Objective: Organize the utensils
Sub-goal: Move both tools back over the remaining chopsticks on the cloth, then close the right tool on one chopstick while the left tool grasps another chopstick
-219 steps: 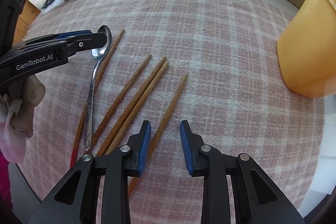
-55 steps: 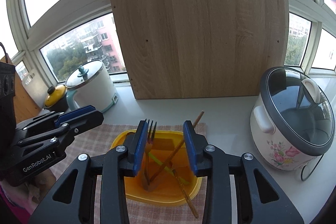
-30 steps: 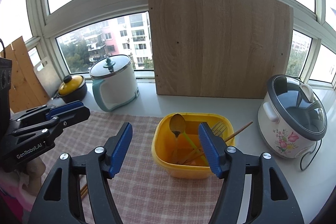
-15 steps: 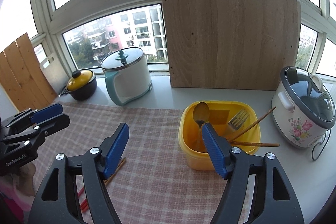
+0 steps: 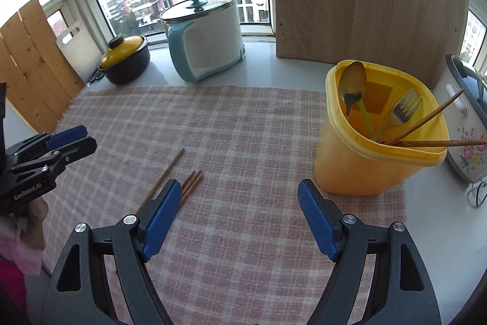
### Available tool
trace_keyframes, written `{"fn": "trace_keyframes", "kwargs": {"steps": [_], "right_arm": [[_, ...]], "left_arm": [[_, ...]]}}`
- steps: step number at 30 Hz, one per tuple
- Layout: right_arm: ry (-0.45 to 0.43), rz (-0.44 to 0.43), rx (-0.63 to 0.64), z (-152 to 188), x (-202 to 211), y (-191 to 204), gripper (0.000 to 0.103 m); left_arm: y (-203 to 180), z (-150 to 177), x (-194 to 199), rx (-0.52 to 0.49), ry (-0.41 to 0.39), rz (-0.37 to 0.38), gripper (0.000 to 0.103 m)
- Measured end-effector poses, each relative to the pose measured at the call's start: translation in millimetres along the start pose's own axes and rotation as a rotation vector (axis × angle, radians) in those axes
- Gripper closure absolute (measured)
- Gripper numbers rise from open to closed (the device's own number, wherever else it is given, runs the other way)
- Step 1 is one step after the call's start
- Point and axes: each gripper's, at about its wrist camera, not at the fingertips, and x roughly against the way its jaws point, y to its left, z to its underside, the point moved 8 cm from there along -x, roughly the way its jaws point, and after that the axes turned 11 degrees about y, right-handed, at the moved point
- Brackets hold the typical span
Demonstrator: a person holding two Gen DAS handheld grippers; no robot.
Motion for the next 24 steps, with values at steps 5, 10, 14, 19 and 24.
{"fn": "trace_keyframes", "kwargs": {"steps": [5, 10, 14, 19, 24], "right_arm": [[0.080, -0.048, -0.031, 8.3, -30.9, 11.9, 0.025], [0.153, -0.093, -0.085, 15.4, -59.1, 24.1, 0.028], [0.236, -0.111, -0.131, 22.1, -82.7, 32.1, 0.057], [0.301, -0.160, -0.225, 26.0, -105.5, 35.8, 0.070], [0.312, -0.158, -0.241, 21.4, -110.2, 39.5, 0.076]], "left_arm": [[-3.1, 22.1, -34.6, -0.030, 0.090, 0.024, 0.062], [-8.3, 35.9, -62.4, -0.047, 0.159, 0.069, 0.062], [-10.2, 42.0, -76.3, -0.078, 0.187, 0.070, 0.072], [-11.4, 47.7, -86.3, -0.097, 0.209, 0.097, 0.079], [-10.8, 47.5, -90.7, -0.109, 0.208, 0.103, 0.085]]}}
